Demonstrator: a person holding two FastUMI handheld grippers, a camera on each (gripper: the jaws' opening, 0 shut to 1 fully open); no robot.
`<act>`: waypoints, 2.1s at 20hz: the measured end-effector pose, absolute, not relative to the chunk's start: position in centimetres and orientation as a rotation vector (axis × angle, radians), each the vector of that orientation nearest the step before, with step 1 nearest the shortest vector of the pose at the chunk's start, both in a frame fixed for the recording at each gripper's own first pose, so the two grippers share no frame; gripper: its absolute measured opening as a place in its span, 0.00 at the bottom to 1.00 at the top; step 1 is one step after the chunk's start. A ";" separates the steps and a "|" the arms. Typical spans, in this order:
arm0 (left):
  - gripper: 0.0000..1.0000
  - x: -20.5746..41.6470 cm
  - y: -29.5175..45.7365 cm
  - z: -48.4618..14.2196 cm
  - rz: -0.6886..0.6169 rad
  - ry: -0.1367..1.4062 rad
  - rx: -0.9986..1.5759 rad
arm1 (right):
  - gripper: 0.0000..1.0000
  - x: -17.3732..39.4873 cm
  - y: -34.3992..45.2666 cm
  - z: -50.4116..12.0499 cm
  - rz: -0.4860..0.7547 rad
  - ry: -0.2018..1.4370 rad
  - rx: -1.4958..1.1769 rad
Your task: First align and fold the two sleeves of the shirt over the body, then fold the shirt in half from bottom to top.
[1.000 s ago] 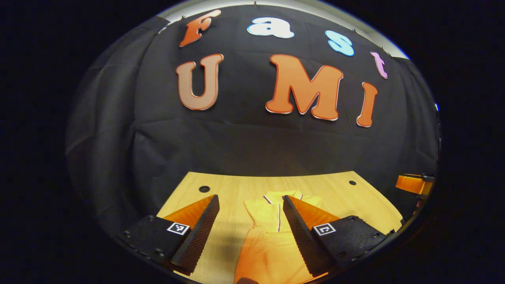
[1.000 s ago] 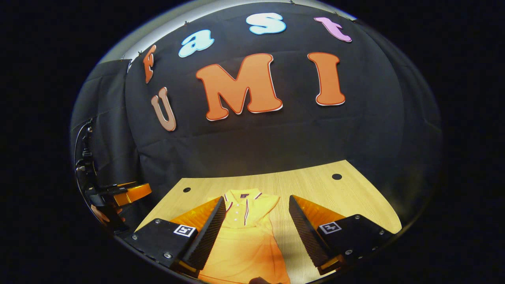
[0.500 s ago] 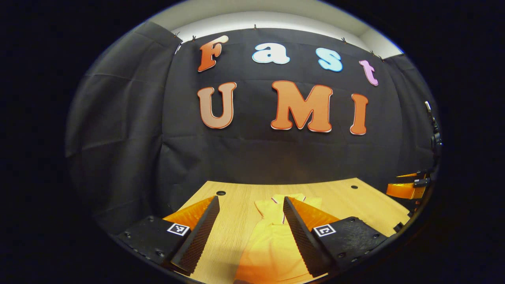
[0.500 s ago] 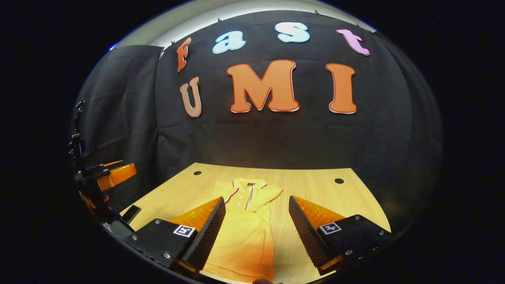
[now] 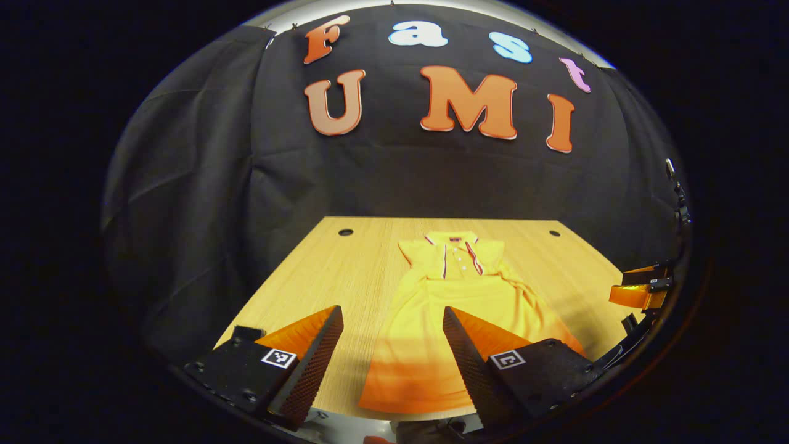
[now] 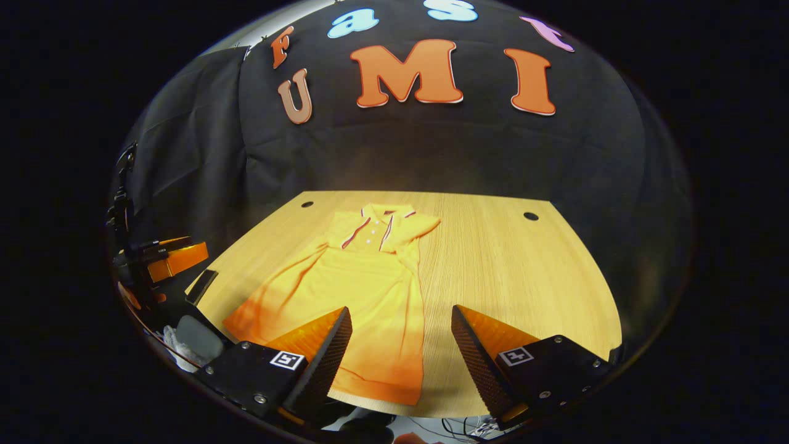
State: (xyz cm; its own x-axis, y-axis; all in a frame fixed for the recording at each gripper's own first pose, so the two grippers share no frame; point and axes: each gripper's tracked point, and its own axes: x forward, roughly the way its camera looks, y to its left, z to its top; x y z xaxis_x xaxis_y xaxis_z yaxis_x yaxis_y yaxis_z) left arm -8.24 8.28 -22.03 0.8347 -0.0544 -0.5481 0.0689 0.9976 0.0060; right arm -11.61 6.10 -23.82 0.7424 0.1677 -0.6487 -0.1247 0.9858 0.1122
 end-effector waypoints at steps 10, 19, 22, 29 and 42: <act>0.98 -12.1 9.8 -34.6 -0.106 0.976 0.094 | 0.99 -17.2 6.4 -33.9 0.156 1.074 0.054; 0.98 -14.9 10.6 -40.3 -0.115 1.235 0.028 | 0.91 -20.2 6.7 -37.2 0.187 1.277 0.009; 0.97 -14.5 10.4 -41.0 -0.113 1.278 0.059 | 0.86 -20.2 6.9 -37.7 0.196 1.314 -0.036; 0.08 -14.7 7.3 -40.8 -0.248 1.301 0.162 | 0.41 -19.6 7.2 -37.8 0.203 1.373 -0.059; 0.01 -10.9 6.0 -37.9 -0.274 1.337 -0.108 | 0.02 -16.4 10.4 -35.1 0.139 1.343 0.295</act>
State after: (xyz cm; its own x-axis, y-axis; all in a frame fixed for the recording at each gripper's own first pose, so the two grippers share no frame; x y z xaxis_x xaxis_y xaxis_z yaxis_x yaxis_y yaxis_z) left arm -10.89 6.01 -37.92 0.2055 -0.2576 -0.9442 0.1348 0.9630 -0.2334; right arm -16.35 10.41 -35.05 0.2248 0.2668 -0.9372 0.0699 0.9549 0.2886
